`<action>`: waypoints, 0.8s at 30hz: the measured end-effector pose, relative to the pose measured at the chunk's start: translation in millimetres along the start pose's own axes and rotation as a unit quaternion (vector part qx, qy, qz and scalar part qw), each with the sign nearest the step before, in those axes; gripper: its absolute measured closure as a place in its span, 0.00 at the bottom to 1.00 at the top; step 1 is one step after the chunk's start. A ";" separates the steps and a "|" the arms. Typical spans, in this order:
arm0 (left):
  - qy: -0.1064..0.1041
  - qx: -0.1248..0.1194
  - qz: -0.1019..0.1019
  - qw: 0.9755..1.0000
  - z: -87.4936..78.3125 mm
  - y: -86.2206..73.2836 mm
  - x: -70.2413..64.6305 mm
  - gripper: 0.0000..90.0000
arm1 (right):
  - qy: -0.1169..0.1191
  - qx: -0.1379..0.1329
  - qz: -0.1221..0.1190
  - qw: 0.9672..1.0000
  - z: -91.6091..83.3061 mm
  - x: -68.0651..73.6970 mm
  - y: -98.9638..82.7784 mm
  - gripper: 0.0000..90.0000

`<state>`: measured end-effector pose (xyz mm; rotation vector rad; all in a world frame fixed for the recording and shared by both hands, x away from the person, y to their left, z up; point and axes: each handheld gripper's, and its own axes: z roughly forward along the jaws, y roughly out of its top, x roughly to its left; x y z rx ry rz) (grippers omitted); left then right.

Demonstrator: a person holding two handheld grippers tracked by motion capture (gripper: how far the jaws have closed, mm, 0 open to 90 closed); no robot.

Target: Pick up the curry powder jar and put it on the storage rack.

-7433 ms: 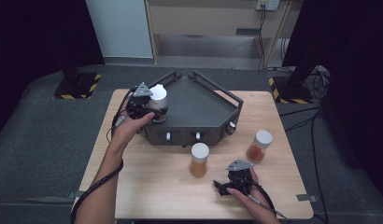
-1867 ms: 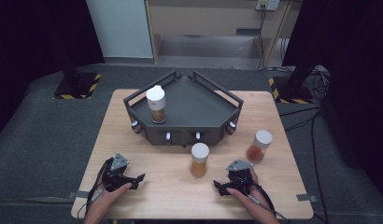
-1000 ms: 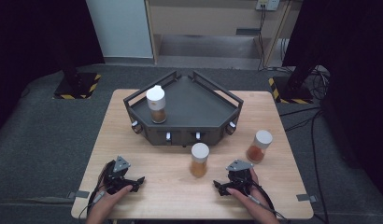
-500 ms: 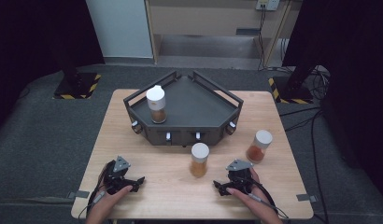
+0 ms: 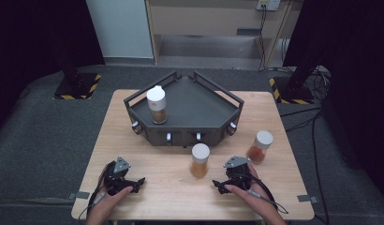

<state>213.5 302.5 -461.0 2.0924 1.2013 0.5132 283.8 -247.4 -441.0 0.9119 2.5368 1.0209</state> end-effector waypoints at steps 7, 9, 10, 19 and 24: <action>0.001 0.000 -0.001 1.000 0.0 0.0 -0.5 0.00 | 0.008 -0.020 -0.016 1.000 -9.6 1.5 12.8 0.05; 0.001 0.000 -0.001 1.000 0.0 0.0 -0.6 0.00 | 0.011 -0.024 -0.020 0.999 -11.3 0.7 15.2 0.06; 0.001 0.000 -0.001 1.000 0.1 0.0 -0.6 0.00 | 0.010 -0.025 -0.022 0.999 -12.0 0.9 16.5 0.06; 0.002 0.000 -0.001 1.000 0.1 0.1 -1.1 0.00 | 0.018 -0.032 -0.022 0.999 -16.0 0.9 29.4 0.08; 0.003 0.000 -0.001 1.000 0.1 0.1 -1.6 0.00 | 0.022 -0.036 -0.029 0.999 -16.4 3.9 37.0 0.08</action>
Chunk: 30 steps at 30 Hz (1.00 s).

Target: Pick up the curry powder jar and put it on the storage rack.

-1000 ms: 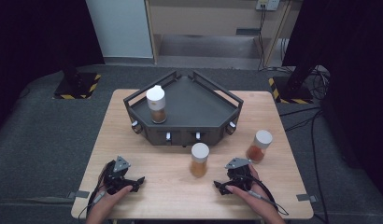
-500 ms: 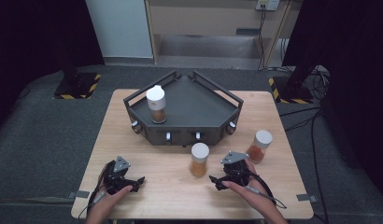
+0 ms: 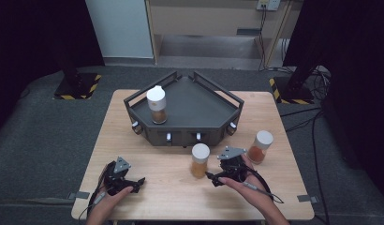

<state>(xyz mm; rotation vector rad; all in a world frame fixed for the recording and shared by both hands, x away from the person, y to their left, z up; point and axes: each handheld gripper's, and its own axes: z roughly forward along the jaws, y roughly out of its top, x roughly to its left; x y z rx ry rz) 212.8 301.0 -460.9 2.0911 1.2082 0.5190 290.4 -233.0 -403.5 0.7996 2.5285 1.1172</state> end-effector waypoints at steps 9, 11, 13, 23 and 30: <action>0.001 0.000 -0.001 1.000 -0.1 0.0 -0.6 0.00 | 0.007 -0.007 0.001 1.000 1.4 2.0 11.5 0.10; 0.001 0.000 -0.001 1.000 -0.1 0.0 -0.6 0.00 | 0.010 -0.009 0.002 1.000 2.2 1.8 12.9 0.10; 0.001 0.000 -0.001 1.000 -0.1 0.0 -0.6 0.00 | 0.014 -0.010 0.003 1.000 3.4 1.7 14.6 0.11; 0.002 0.000 -0.001 1.000 -0.1 0.0 -0.7 0.00 | 0.024 -0.016 0.006 1.000 10.3 3.7 24.6 0.17; 0.002 0.000 -0.001 1.000 -0.1 0.0 -0.9 0.00 | 0.025 -0.023 0.010 0.999 16.1 6.6 30.7 0.21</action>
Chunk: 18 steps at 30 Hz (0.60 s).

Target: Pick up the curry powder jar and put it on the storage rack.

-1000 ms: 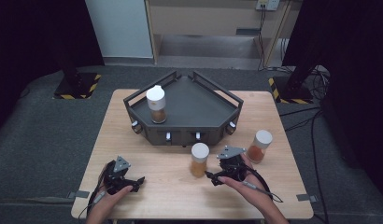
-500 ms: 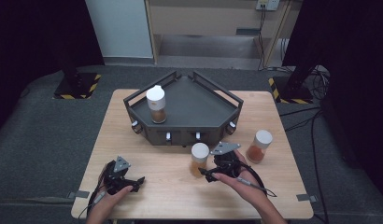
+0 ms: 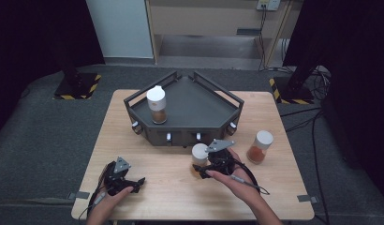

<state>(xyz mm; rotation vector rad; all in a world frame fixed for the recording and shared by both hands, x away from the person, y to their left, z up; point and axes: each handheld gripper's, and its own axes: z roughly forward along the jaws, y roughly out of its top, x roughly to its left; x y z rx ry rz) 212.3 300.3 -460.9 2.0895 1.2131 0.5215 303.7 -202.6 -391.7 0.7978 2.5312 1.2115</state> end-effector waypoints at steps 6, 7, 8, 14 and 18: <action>0.000 0.000 0.000 1.000 0.0 0.0 -0.1 0.00 | 0.001 -0.002 0.002 1.000 5.4 1.6 5.2 0.25; 0.000 0.000 0.000 1.000 0.0 0.0 -0.1 0.00 | 0.001 -0.002 0.002 1.000 6.3 2.0 6.0 0.25; 0.000 0.000 0.000 1.000 0.0 0.0 -0.1 0.00 | 0.001 -0.002 0.002 1.000 7.1 2.1 6.8 0.26; 0.000 0.000 0.000 1.000 0.0 0.0 -0.1 0.00 | -0.009 -0.006 0.003 1.000 10.5 5.2 7.7 0.32; 0.000 0.000 0.000 1.000 0.0 0.1 -0.1 0.00 | -0.015 -0.011 0.009 1.000 9.8 5.3 6.4 0.36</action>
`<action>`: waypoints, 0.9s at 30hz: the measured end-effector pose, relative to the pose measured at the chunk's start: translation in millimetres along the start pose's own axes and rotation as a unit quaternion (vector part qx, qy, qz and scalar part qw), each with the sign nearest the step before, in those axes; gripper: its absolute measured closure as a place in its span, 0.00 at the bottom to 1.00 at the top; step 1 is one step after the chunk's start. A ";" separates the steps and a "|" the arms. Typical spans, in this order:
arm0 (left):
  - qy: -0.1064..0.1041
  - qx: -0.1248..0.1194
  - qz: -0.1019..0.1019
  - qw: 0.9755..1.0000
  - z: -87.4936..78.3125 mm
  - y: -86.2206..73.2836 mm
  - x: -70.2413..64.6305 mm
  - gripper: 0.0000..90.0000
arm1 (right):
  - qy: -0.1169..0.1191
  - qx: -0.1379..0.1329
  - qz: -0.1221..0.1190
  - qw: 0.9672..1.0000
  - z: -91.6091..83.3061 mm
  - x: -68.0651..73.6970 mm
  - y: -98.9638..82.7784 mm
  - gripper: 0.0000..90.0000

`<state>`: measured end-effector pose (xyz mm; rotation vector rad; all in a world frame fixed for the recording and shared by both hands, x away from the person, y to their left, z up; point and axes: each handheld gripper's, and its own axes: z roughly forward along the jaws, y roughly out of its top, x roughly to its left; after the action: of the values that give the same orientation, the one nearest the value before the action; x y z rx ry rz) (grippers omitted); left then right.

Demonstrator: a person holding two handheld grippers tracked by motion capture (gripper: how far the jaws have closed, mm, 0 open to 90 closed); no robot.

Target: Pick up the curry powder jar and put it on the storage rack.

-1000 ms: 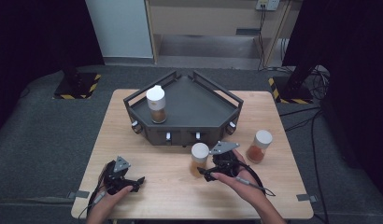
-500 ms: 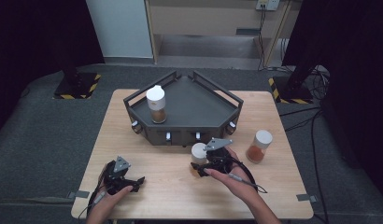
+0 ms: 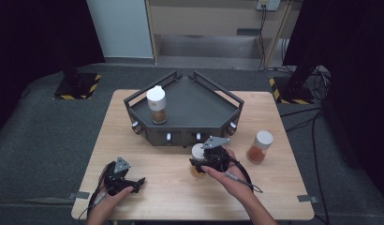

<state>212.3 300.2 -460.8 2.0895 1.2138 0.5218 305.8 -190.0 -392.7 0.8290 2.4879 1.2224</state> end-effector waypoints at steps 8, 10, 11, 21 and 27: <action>0.000 0.000 0.000 1.000 0.0 0.0 0.0 0.00 | -0.005 -0.005 0.002 1.000 -1.4 2.5 -2.5 0.37; 0.000 0.000 0.000 1.000 0.1 0.0 0.0 0.00 | -0.006 -0.005 0.001 1.000 -2.0 3.5 -2.9 0.37; 0.000 0.000 0.000 1.000 0.1 0.0 0.0 0.00 | -0.007 -0.004 0.000 1.000 -2.4 4.3 -2.5 0.37; 0.000 0.000 0.000 1.000 0.1 0.1 -0.1 0.00 | -0.001 -0.003 -0.009 1.000 -9.4 9.0 1.6 0.37; 0.000 0.000 0.000 1.000 0.1 0.2 -0.1 0.00 | 0.001 -0.002 -0.013 1.000 -16.0 10.1 5.0 0.37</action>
<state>212.4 300.0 -460.8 2.0898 1.2147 0.5215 292.4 -192.0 -378.6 0.7924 2.4881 1.2205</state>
